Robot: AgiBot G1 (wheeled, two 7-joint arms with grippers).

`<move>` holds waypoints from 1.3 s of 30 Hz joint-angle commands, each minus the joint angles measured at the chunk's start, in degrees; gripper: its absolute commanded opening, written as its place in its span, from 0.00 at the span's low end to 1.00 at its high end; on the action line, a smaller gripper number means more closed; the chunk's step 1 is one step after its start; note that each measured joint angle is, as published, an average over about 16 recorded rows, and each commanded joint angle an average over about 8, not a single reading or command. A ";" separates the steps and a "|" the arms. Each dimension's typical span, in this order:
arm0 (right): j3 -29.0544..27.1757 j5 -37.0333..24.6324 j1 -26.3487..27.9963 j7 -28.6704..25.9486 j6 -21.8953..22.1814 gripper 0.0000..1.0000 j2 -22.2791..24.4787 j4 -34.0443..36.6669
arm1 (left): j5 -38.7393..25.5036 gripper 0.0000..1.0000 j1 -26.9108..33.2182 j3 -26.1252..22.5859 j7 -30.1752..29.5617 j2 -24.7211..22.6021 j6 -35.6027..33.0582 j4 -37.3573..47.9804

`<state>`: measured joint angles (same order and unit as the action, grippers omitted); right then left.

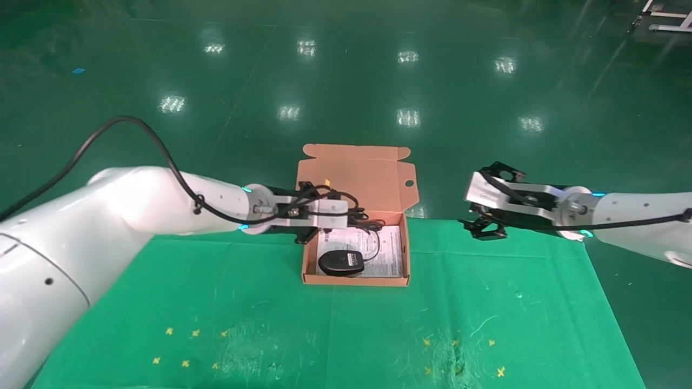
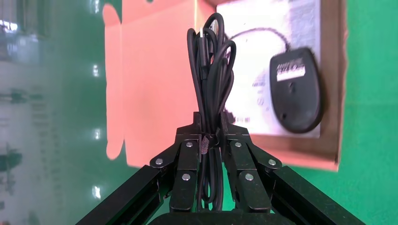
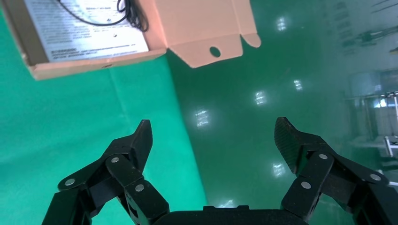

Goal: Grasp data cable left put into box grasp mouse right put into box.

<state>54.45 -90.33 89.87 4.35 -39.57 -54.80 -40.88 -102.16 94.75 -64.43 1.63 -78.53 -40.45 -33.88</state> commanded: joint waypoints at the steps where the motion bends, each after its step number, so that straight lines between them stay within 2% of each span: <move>1: -0.04 -0.02 -0.27 -0.38 -0.20 1.00 1.15 -1.10 | 1.72 0.00 -0.38 -0.98 1.12 -0.10 0.82 -0.06; 9: 0.55 -1.13 -0.64 -2.74 -1.21 1.00 3.62 -4.33 | 7.42 0.00 -0.73 -5.51 2.80 -0.17 2.67 -1.70; 10: 0.64 -1.32 -0.64 -3.00 -1.26 1.00 3.76 -4.60 | 8.03 0.05 -0.69 -6.02 2.91 -0.17 2.77 -1.82; 17: 0.93 -2.04 -0.69 -4.18 -1.33 1.00 4.28 -5.72 | 11.15 0.92 -0.63 -8.03 2.93 -0.28 3.25 -2.03; 18: 0.95 -2.08 -0.70 -4.22 -1.34 1.00 4.32 -5.79 | 11.36 1.00 -0.64 -8.12 2.90 -0.30 3.30 -2.03; 29: 0.97 -2.06 -0.70 -4.08 -1.29 1.00 4.19 -5.59 | 11.00 1.00 -0.67 -7.86 2.95 0.40 3.17 -2.64; 35: 0.76 -1.98 -0.51 -4.06 -0.89 1.00 4.18 -5.78 | 11.49 1.00 -0.16 -7.67 1.62 3.06 2.55 -5.42; 39: -0.11 -1.69 0.18 -3.69 0.80 1.00 4.42 -7.22 | 11.46 1.00 2.40 -6.96 -0.74 5.73 2.12 -8.38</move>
<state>54.47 -92.49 90.34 1.04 -38.85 -50.17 -48.59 -90.94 97.59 -71.35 0.63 -72.90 -38.27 -42.32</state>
